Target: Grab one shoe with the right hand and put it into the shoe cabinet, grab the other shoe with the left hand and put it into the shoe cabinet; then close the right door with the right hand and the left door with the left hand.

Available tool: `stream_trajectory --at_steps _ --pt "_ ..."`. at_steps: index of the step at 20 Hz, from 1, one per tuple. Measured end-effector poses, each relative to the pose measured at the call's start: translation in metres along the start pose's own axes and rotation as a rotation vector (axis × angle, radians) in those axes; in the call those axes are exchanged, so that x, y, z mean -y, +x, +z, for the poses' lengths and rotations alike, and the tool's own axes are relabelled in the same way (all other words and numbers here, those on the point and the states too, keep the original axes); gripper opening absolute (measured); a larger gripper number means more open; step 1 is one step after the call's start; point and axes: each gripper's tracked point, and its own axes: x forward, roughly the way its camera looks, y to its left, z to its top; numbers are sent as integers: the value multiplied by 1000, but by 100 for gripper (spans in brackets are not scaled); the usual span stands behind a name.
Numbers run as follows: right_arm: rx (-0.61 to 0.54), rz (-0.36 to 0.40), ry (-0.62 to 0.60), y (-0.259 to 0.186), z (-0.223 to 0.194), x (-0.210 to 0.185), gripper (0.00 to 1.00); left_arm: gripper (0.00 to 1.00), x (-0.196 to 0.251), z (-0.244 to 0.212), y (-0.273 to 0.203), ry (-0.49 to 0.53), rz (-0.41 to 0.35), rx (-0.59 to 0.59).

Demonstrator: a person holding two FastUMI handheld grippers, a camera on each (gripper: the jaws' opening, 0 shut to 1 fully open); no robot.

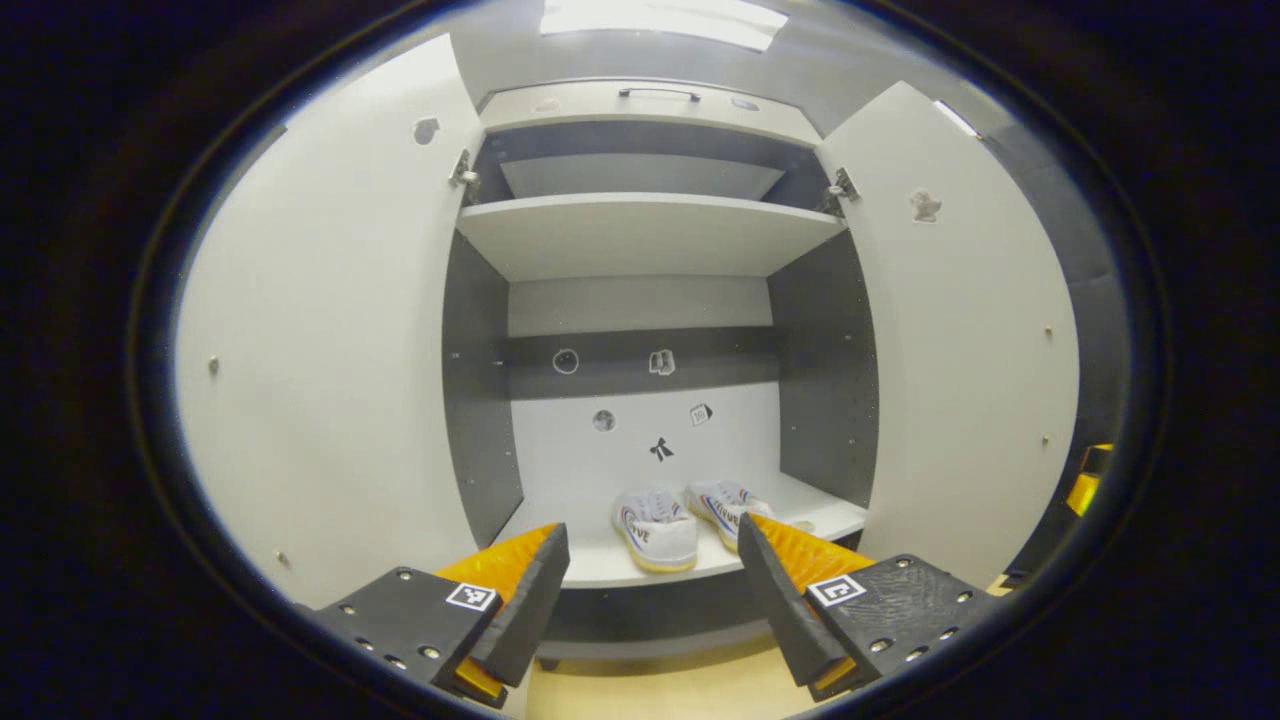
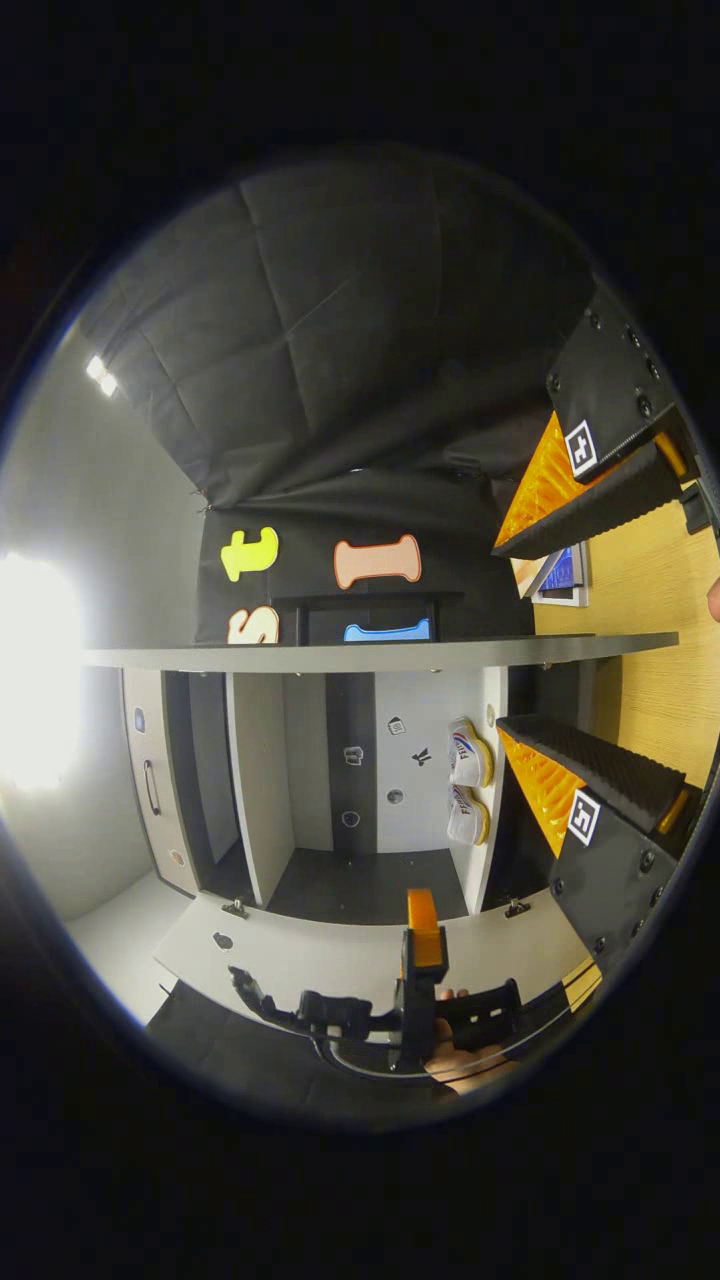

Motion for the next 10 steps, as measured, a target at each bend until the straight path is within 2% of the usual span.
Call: stream_trajectory --at_steps 2,3,4,6,7,8,10 --pt "2 -3 -4 -4 6 12 97 100 -3 -9 -20 0 17 -15" --pt "4 -9 -6 -3 9 16 93 100 -4 -13 -30 0 26 -23" --pt "5 -16 -4 -1 12 22 97 100 -4 -18 -41 -1 36 -29" --pt "12 -34 -2 2 17 34 97 100 -10 -25 -62 -7 64 -37" --pt "14 -51 -5 4 20 42 92 96 -12 -28 -71 -12 79 -41" --pt "18 -70 -6 7 23 50 97 100 -16 -31 -82 -18 95 -45" --pt "29 -101 -2 17 31 64 97 96 -23 -36 -103 -26 126 -51"
